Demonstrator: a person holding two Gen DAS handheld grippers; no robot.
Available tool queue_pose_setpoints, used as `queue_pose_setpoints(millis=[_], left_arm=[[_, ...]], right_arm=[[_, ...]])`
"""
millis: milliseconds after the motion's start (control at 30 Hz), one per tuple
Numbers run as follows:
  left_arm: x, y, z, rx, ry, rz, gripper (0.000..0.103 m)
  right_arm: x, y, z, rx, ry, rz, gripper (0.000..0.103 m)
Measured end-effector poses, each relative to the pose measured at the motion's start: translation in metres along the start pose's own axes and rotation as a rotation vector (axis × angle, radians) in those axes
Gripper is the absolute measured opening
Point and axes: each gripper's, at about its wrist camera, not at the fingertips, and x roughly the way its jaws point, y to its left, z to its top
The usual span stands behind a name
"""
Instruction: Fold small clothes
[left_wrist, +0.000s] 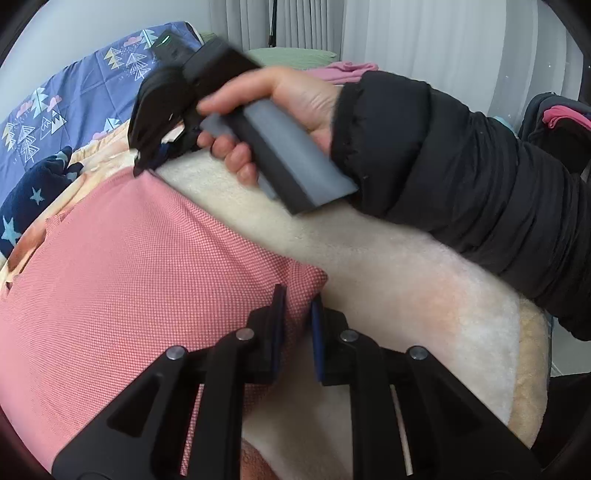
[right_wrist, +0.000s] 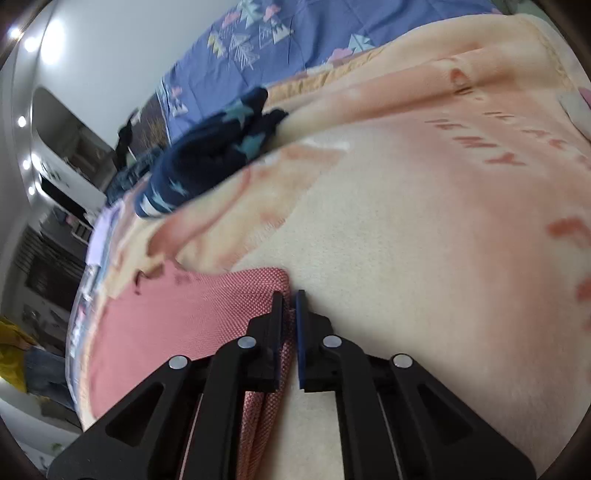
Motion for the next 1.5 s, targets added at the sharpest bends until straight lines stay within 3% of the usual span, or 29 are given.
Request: queue_pose_setpoints(millis=[67,100,200,333,433,500,633,700,767,867,1033,1100,1200,1233,1267,1300,1400,1500], left_arm=[[-0.007,0.0,0.0,-0.006,-0.018,-0.005,0.018],[-0.01,0.0,0.0,-0.013,-0.026,-0.01,0.026],[-0.024,0.003,-0.001,-0.051,-0.06,-0.025,0.04],[-0.058,0.022,-0.015,-0.137,-0.103,0.013,0.04],[-0.094,0.048,-0.041,-0.22,-0.126,0.111,0.04],[-0.124,0.074,-0.069,-0.3,-0.136,0.207,0.04],[-0.191,0.13,-0.141,-0.512,-0.144,0.4,0.039],[-0.222,0.15,-0.173,-0.603,-0.16,0.465,0.035],[-0.248,0.168,-0.2,-0.678,-0.171,0.497,0.028],[-0.266,0.176,-0.218,-0.696,-0.203,0.408,0.014],[-0.248,0.172,-0.228,-0.643,-0.18,0.283,0.013],[-0.236,0.17,-0.232,-0.627,-0.142,0.248,0.026],[-0.209,0.174,-0.235,-0.63,-0.072,0.164,0.033],[-0.204,0.176,-0.236,-0.632,-0.058,0.162,0.028],[-0.204,0.179,-0.234,-0.629,-0.063,0.159,0.014],[-0.212,0.179,-0.232,-0.618,-0.092,0.15,0.009],[-0.252,0.177,-0.225,-0.567,-0.201,0.182,0.009],[-0.262,0.178,-0.235,-0.572,-0.192,0.195,0.002]], right_arm=[[-0.025,0.01,-0.006,-0.045,-0.05,-0.073,0.017],[-0.037,0.016,-0.012,-0.082,-0.062,-0.081,0.017],[-0.072,0.035,-0.042,-0.167,-0.062,-0.039,0.017],[-0.098,0.061,-0.112,-0.287,-0.016,0.064,0.017],[-0.095,0.065,-0.16,-0.307,0.054,0.093,0.02],[-0.082,0.062,-0.18,-0.32,0.094,-0.029,0.024],[-0.1,0.082,-0.179,-0.283,0.019,-0.094,0.024],[-0.113,0.117,-0.181,-0.397,-0.044,-0.126,0.025],[-0.111,0.157,-0.189,-0.519,-0.053,-0.13,0.026],[-0.09,0.218,-0.212,-0.699,-0.033,-0.075,0.03],[-0.035,0.294,-0.272,-0.975,0.023,-0.097,0.03],[-0.02,0.312,-0.289,-1.045,0.051,-0.088,0.03],[-0.01,0.324,-0.296,-1.083,0.075,-0.097,0.031],[-0.008,0.328,-0.298,-1.081,0.077,-0.106,0.031],[-0.008,0.329,-0.298,-1.079,0.073,-0.12,0.031],[-0.007,0.331,-0.298,-1.08,0.063,-0.135,0.031],[-0.001,0.337,-0.301,-1.093,0.04,-0.17,0.032],[0.007,0.347,-0.312,-1.157,0.004,-0.225,0.041]])
